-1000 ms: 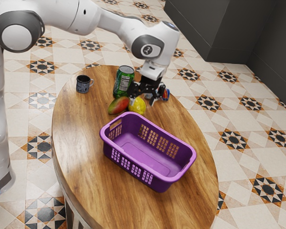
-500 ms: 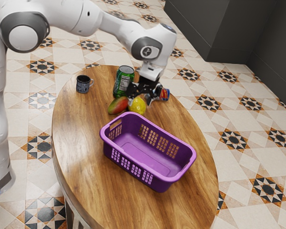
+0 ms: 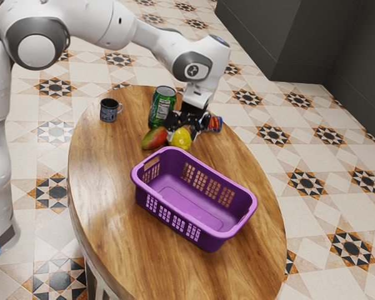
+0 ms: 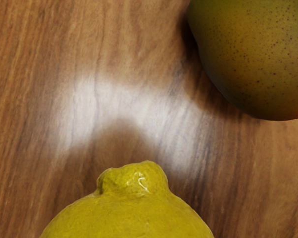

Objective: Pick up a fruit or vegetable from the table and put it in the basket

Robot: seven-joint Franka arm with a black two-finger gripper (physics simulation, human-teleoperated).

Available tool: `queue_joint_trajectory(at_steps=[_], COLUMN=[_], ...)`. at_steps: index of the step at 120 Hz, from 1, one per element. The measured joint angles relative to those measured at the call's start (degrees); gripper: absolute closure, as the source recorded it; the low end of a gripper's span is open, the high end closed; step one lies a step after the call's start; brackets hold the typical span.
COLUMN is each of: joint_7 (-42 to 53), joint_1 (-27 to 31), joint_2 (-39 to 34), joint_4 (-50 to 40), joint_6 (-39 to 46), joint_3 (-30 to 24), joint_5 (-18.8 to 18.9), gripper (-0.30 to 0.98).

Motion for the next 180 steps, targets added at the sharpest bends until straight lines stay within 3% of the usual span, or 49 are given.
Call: queue_joint_trajectory(at_steps=[25,57,84,111,144,180], joint_7=[-0.1,-1.1,-3.3,-6.2,-9.5,-11.9], joint_1=[1.0,1.0,1.6,1.7,1.8,3.6], joint_2=[0.4,0.5,1.6,0.3,-4.0,-9.4], joint_4=[0.0,0.0,0.0,0.1,1.4,2.4], joint_6=[0.1,1.3,2.2,2.2,0.6,-1.9], joint_3=[0.0,0.0,0.5,0.6,-0.8,-7.1], joint_5=[0.0,0.0,0.0,0.3,0.6,0.2], gripper=[0.02,0.29,0.31,0.48,0.49,0.49])
